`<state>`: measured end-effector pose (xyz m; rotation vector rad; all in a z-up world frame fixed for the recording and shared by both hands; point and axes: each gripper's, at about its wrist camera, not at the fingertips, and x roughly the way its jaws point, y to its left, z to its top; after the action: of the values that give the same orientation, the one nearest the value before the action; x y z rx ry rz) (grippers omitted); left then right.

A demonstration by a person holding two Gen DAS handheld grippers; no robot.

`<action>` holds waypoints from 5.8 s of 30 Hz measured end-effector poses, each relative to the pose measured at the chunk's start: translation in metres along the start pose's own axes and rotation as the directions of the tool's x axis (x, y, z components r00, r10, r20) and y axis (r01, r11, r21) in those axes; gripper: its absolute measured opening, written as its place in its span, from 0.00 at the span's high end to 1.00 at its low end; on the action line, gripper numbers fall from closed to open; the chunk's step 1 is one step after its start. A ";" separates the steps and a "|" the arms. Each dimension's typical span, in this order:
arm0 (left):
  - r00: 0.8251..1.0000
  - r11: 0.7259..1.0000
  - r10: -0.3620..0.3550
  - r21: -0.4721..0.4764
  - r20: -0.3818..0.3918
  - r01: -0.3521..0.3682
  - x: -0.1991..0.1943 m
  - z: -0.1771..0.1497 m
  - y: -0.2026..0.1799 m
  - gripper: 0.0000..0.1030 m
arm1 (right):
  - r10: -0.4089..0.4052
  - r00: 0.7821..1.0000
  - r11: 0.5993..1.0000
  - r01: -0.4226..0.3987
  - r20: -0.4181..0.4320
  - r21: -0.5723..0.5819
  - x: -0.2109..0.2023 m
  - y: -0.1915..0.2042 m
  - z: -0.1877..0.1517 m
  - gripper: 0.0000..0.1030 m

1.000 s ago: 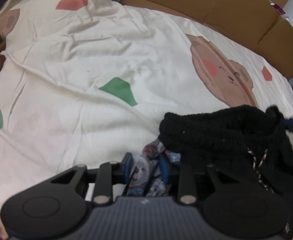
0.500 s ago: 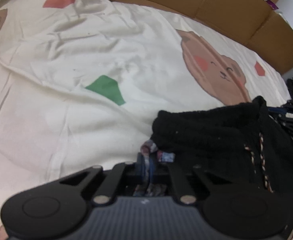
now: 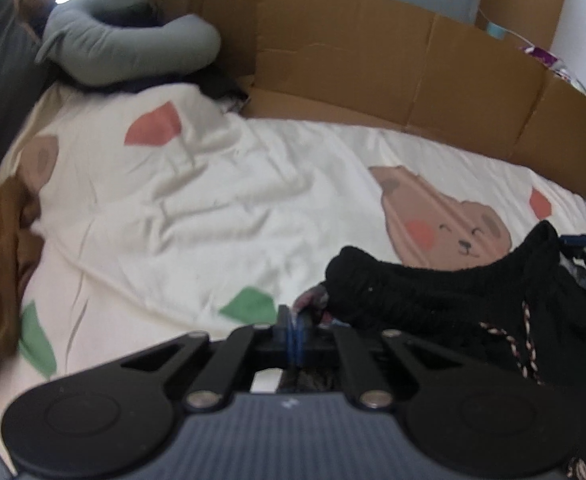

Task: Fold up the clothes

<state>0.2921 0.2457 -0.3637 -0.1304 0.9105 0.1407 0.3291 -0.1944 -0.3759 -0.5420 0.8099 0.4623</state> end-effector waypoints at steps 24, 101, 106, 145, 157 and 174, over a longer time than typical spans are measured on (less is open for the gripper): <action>0.986 0.985 0.118 0.111 0.118 -0.131 0.017 0.091 0.003 0.98 | -0.100 0.993 0.995 0.101 0.065 -0.014 0.023 -0.039 0.088 0.96; 1.000 0.993 0.012 -0.120 0.011 -0.011 -0.008 0.071 -0.072 0.33 | 0.039 0.999 0.975 -0.034 -0.021 0.221 -0.060 -0.130 0.054 0.46; 1.000 0.995 -0.002 -0.102 0.000 0.002 -0.019 0.057 -0.091 0.33 | 0.056 0.998 0.962 -0.049 -0.017 0.268 -0.090 -0.137 0.022 0.46; 0.925 0.970 -0.244 -0.067 -0.290 0.235 -0.016 -0.066 -0.163 0.37 | -0.012 0.974 0.882 0.117 -0.226 0.457 -0.095 -0.128 -0.188 0.60; 0.895 0.958 -0.283 -0.058 -0.345 0.281 -0.013 -0.083 -0.178 0.40 | 0.041 0.972 0.875 0.076 -0.231 0.478 -0.074 -0.133 -0.206 0.68; 0.890 0.957 -0.285 -0.054 -0.354 0.285 -0.012 -0.088 -0.179 0.40 | 0.028 0.976 0.896 0.072 -0.218 0.438 -0.077 -0.125 -0.211 0.73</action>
<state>0.2476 0.0538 -0.3981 -0.2963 1.2458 -0.1643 0.2388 -0.4340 -0.4019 -0.1749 1.0845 0.1835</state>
